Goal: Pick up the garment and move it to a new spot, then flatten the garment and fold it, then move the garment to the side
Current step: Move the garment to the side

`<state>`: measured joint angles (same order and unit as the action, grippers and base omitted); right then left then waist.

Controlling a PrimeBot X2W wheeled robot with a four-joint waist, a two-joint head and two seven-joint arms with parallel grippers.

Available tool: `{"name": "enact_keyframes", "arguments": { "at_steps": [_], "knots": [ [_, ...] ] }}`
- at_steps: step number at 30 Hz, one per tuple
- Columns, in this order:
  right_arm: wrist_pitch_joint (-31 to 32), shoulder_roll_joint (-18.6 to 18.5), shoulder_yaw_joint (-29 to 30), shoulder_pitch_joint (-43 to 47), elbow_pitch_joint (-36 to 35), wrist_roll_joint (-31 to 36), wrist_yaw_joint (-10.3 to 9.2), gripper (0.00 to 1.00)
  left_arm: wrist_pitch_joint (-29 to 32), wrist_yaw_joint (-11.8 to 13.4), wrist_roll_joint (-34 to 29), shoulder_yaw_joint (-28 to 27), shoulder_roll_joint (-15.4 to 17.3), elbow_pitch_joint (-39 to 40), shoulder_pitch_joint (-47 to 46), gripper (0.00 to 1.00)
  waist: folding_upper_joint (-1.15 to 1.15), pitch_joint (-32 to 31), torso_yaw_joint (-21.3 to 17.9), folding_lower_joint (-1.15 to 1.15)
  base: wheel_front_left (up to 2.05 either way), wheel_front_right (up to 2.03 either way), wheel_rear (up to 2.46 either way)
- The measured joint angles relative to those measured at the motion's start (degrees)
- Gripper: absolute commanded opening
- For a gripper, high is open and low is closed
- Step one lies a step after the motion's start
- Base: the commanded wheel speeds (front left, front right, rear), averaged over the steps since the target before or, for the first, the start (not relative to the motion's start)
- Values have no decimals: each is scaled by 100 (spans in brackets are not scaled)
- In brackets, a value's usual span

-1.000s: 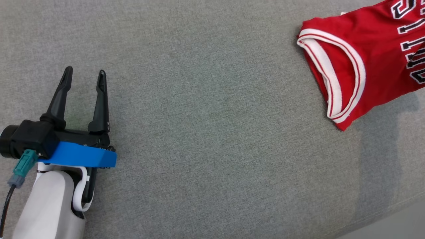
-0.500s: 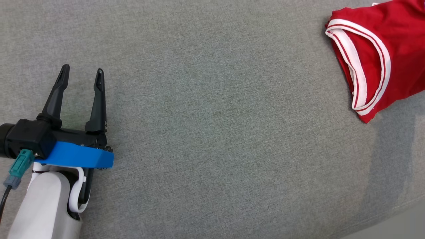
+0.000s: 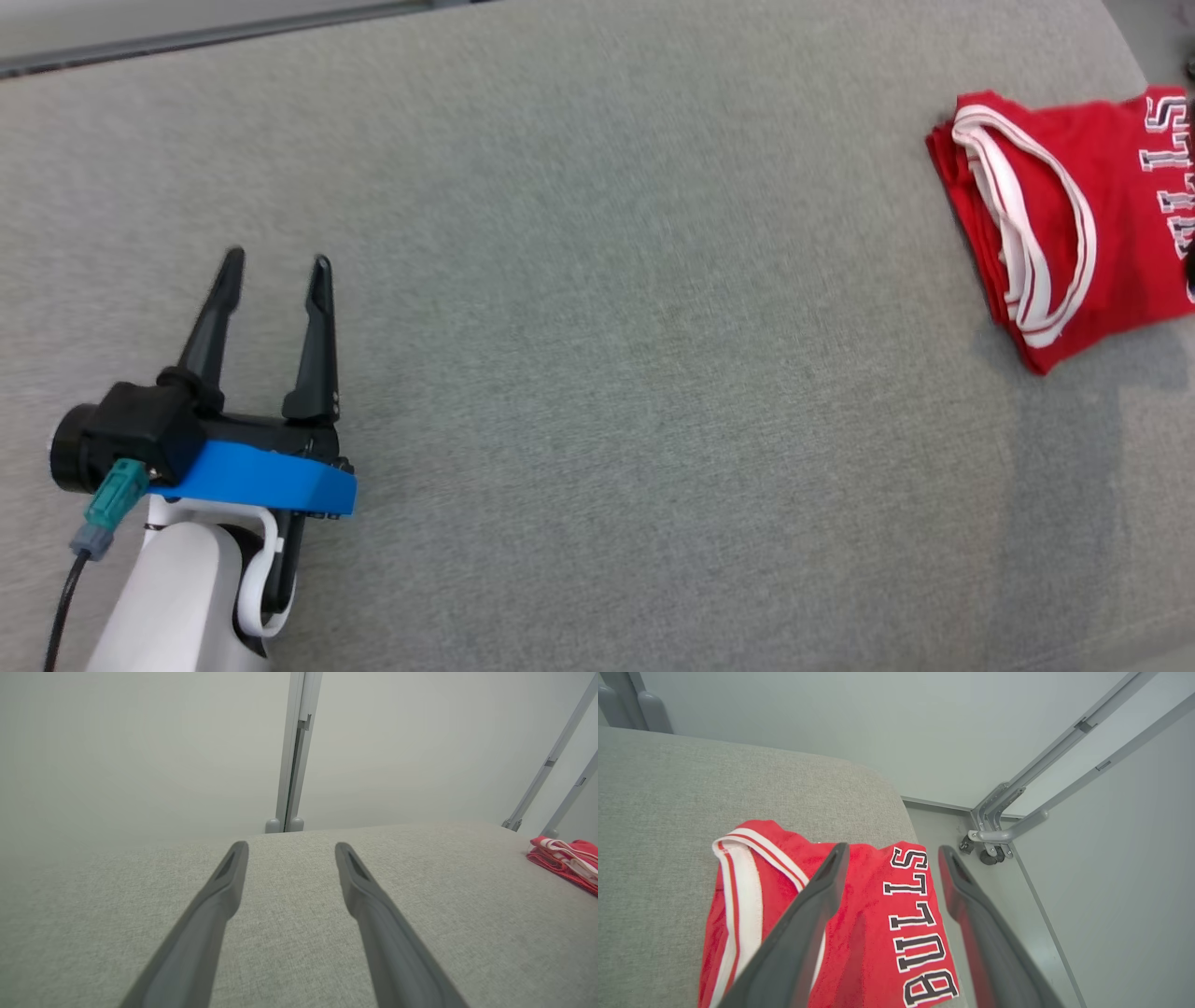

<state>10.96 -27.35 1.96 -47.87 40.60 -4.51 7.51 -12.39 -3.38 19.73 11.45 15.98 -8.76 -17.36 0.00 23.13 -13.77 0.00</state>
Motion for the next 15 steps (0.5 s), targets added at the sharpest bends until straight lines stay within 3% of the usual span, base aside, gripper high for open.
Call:
{"name": "enact_keyframes", "arguments": {
  "at_steps": [9,15],
  "knots": [
    [-857,597,-268,1498,-1421,-1150,-1,100,-214,15,155,-49,-256,-603,519,100,0,-967,462,-2,0,0,0],
    [-1174,956,-332,2607,-2227,-1530,-1,100,-245,-2,199,-97,-389,-842,784,100,0,-1482,756,-2,0,0,0]
  ]
}}
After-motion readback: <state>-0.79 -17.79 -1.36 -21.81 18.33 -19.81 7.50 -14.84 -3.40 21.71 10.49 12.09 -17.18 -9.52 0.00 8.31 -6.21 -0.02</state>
